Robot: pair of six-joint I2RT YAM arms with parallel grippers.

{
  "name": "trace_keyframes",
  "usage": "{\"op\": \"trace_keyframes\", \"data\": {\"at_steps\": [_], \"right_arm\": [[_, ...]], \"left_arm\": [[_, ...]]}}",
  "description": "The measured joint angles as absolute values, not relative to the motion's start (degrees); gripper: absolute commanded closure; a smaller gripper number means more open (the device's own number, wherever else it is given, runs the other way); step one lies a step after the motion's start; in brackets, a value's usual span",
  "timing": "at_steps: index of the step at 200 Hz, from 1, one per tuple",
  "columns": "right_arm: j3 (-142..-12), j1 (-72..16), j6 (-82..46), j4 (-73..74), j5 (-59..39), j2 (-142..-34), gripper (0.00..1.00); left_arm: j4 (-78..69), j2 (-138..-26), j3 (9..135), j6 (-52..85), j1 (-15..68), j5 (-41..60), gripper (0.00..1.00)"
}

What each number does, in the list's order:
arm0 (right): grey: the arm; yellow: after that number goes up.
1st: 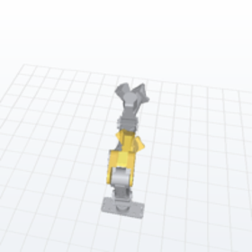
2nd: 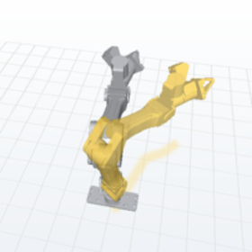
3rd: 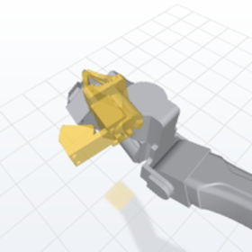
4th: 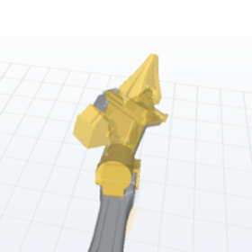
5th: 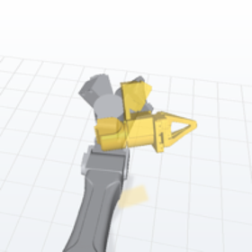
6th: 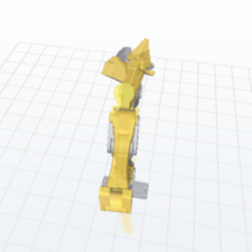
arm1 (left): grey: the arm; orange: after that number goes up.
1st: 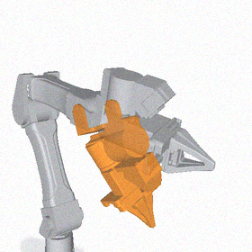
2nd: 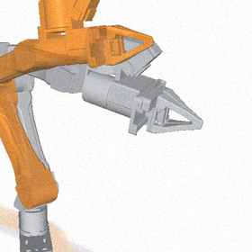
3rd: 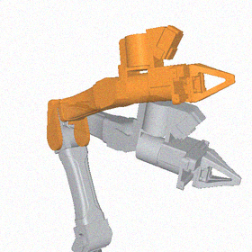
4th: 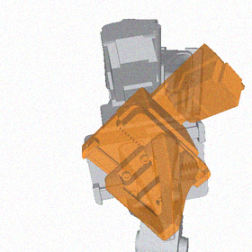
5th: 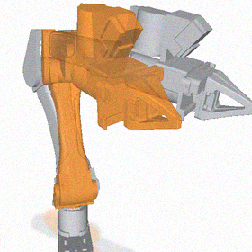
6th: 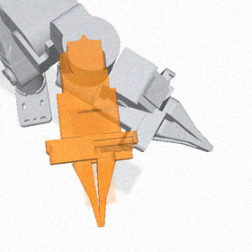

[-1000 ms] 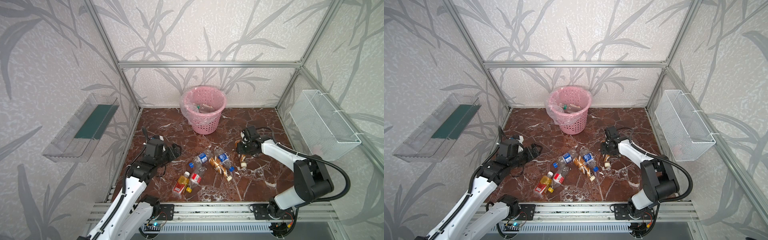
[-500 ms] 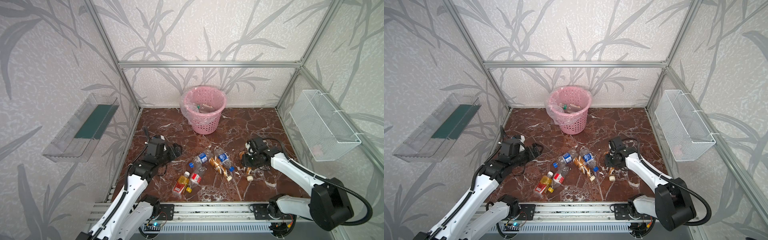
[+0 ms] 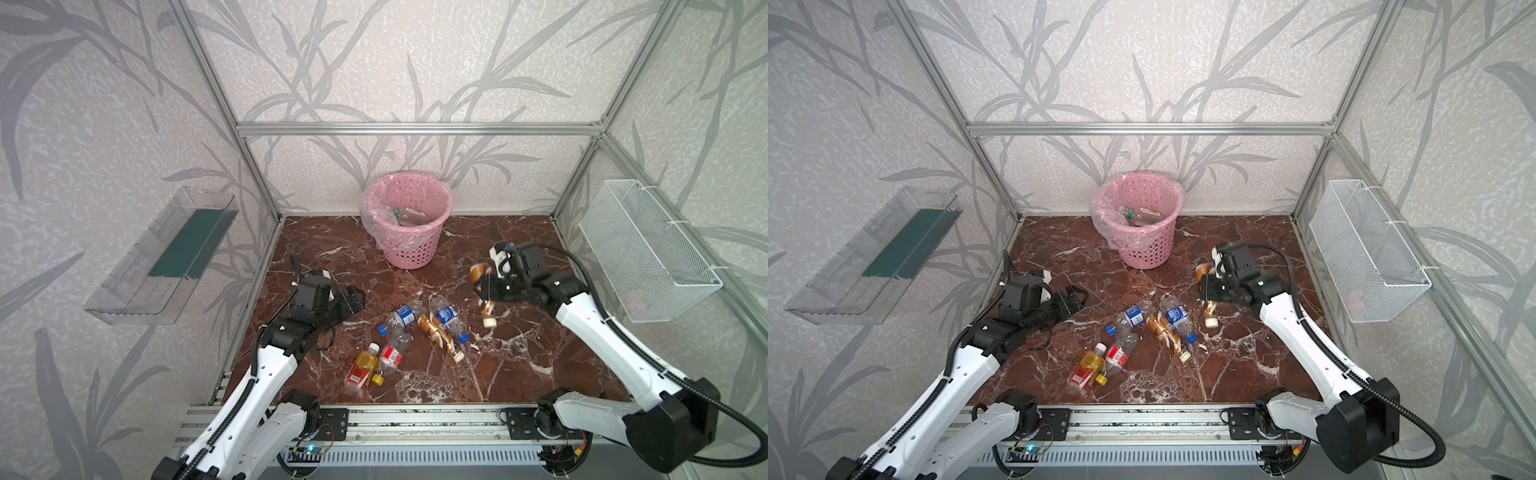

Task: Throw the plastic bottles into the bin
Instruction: 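Lift the coffee bottle with the right gripper and drop it into the bin, then return the right gripper over the pile while the left gripper reaches the yellow bottle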

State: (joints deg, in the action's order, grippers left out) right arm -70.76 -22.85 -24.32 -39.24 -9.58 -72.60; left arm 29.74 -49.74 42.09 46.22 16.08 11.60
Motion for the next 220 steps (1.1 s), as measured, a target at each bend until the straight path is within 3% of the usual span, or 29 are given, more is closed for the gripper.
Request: {"op": "trace_keyframes", "data": {"at_steps": [24, 55, 58, 65, 75, 90, 116, 131, 166, 220], "right_arm": [[-99.79, -23.7, -26.2, -38.52, -10.68, -86.06, 0.32], [-147.89, -23.49, -28.03, -45.17, -15.14, -113.43, 0.19], [-152.31, -23.49, -28.12, -46.92, -15.57, -116.49, 0.11], [-163.44, -23.33, -28.4, -51.62, -15.92, -122.96, 0.07], [-167.17, -23.18, -28.1, -56.05, -15.97, -126.48, 0.06], [-157.4, -23.62, -27.31, -61.45, -13.63, -123.11, 0.07], [-111.94, -23.99, -26.79, -52.01, -10.59, -99.44, 0.11], [-93.65, -23.44, -27.07, -49.04, -10.17, -85.45, 0.12], [-72.86, -20.43, -27.2, -41.34, -9.5, -67.88, 0.13], [-53.49, -20.47, -28.08, -36.53, -12.47, -66.54, 0.17]], "left_arm": [[29.93, -52.56, 46.57, 46.13, 16.08, 11.92, 0.08], [29.65, -55.13, 52.03, 46.06, 16.05, 12.43, 0.08], [29.65, -55.18, 52.34, 46.06, 16.05, 12.47, 0.08], [29.56, -55.2, 52.69, 46.04, 16.05, 12.53, 0.08], [29.54, -55.0, 52.8, 46.0, 16.03, 12.51, 0.08], [29.78, -54.7, 52.75, 45.98, 15.92, 12.49, 0.08], [29.71, -52.93, 51.0, 45.98, 15.68, 12.08, 0.08], [29.74, -51.22, 48.6, 46.09, 15.68, 11.9, 0.08], [30.52, -48.69, 43.72, 46.28, 15.62, 11.79, 0.08], [34.76, -45.47, 42.15, 46.19, 15.62, 11.81, 0.09]]}}
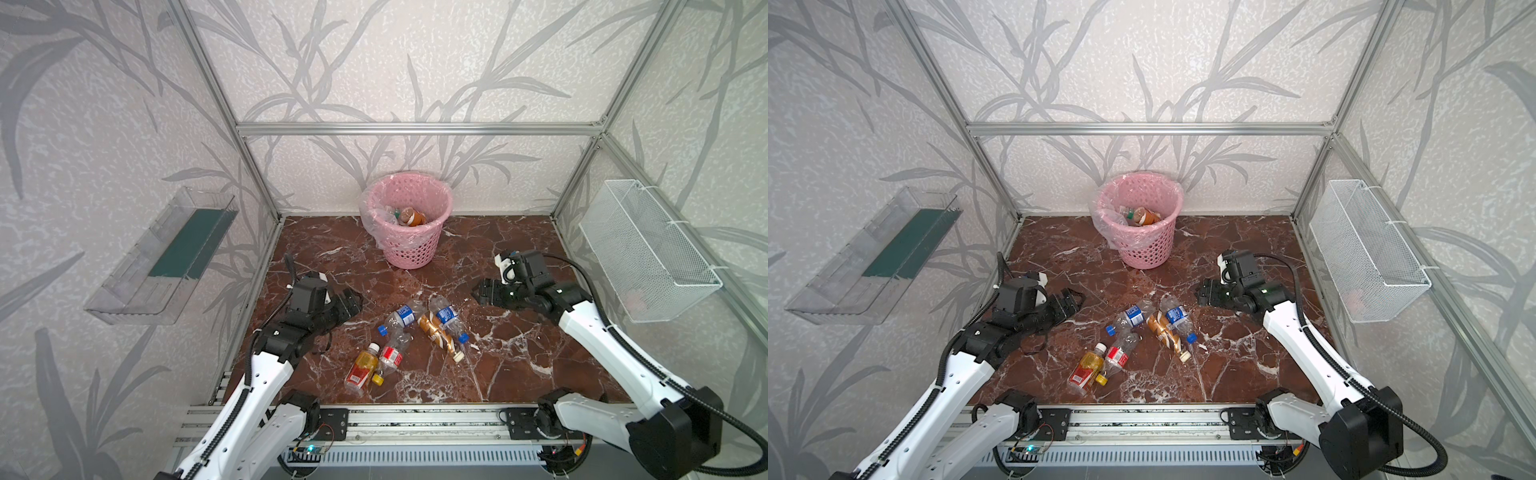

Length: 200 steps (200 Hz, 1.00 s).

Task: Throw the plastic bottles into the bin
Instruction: 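Return the right gripper over the pile while the left gripper reaches the yellow bottle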

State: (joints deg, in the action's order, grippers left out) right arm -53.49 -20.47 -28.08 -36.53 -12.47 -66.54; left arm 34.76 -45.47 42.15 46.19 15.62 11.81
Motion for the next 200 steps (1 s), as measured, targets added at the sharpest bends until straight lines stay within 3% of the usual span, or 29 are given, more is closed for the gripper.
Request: {"op": "trace_keyframes", "data": {"at_steps": [86, 200], "right_arm": [[-50.68, -22.06, -30.02, -31.97, -14.48, -65.89, 0.18], [-49.17, -22.68, -30.7, -30.44, -15.7, -65.89, 0.19]], "left_arm": [[43.11, -42.7, 37.45, 45.06, 17.45, 17.65, 0.12], [45.89, -42.0, 34.0, 50.5, 29.17, 11.9, 0.15]]}}
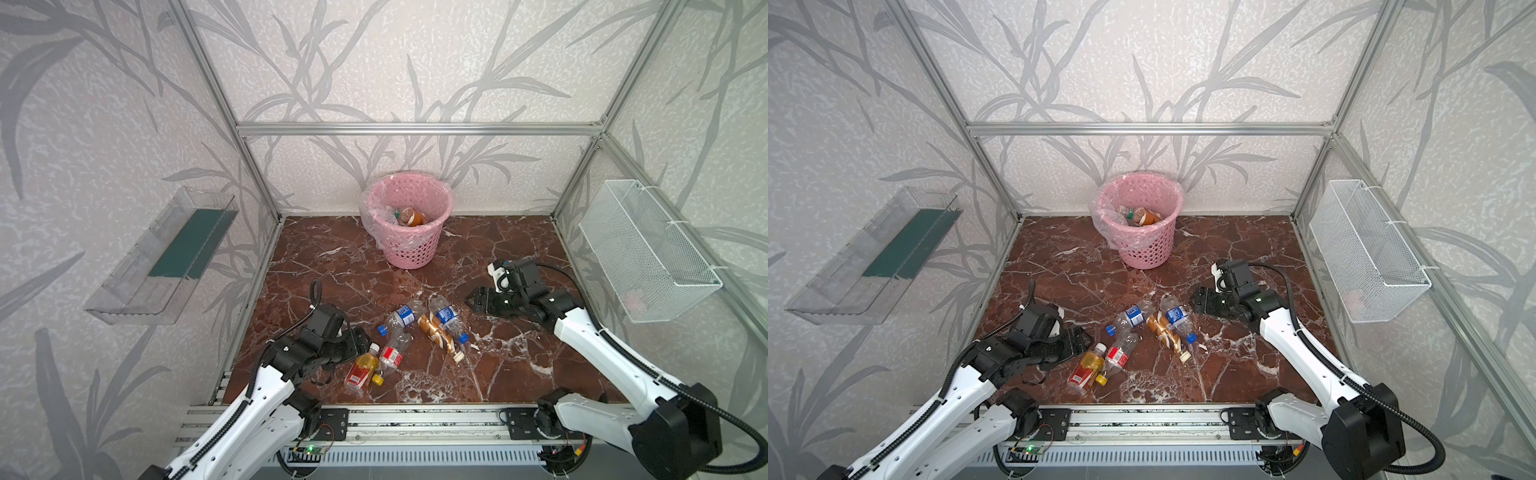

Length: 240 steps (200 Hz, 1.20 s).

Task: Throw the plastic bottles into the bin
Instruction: 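Return the right gripper over the pile while the left gripper reaches the yellow bottle, then close the left gripper on the yellow-label bottle and lift it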

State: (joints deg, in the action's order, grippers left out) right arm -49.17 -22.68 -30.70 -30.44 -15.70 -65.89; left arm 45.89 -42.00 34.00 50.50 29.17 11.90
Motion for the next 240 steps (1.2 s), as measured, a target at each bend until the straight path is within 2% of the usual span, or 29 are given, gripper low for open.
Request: {"op": "trace_keyframes", "data": {"at_steps": [98, 207, 240], "right_arm": [[-48.62, -22.68, -31.46, -29.71, -16.19, -65.91, 0.2], [-48.62, -22.72, -31.46, -28.47, -16.82, -66.78, 0.22], [-48.62, -22.72, -31.46, -28.45, -17.02, -67.24, 0.22]], "left_arm": [[45.95, -50.7, 34.0, 52.12, 37.5, 7.79, 0.16], [47.48, -52.99, 31.88, 55.46, 42.68, 6.59, 0.18], [47.94, -53.47, 31.09, 56.8, 43.42, 6.0, 0.21]]}}
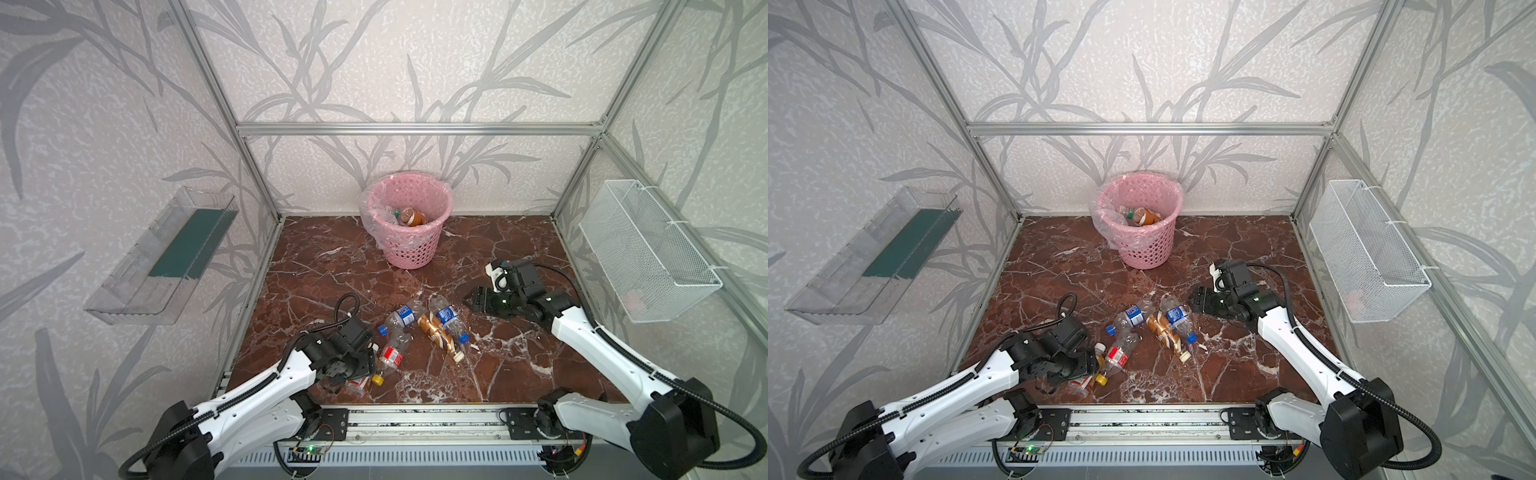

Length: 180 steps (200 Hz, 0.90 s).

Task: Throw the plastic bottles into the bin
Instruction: 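Close the left gripper on the yellow-label bottle and lift it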

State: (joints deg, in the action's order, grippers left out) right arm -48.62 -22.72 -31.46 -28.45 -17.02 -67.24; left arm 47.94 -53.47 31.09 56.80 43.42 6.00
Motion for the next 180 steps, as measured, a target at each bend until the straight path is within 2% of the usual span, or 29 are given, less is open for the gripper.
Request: {"op": "trace_keyframes", "data": {"at_steps": [148, 163, 180], "right_arm": [[-47.4, -22.72, -31.48, -27.24, -17.04, -67.35, 0.24], [-47.37, -22.72, -31.46, -27.24, -17.04, -67.35, 0.24], [-47.37, -22.72, -31.48, -27.24, -17.04, -67.35, 0.24]], "left_arm": [[45.58, -53.84, 28.97, 58.98, 43.57, 5.78, 0.39], [45.41, -53.84, 28.86, 59.09, 43.57, 5.8, 0.37], [45.19, -53.84, 28.71, 59.18, 43.57, 5.69, 0.28]]}}
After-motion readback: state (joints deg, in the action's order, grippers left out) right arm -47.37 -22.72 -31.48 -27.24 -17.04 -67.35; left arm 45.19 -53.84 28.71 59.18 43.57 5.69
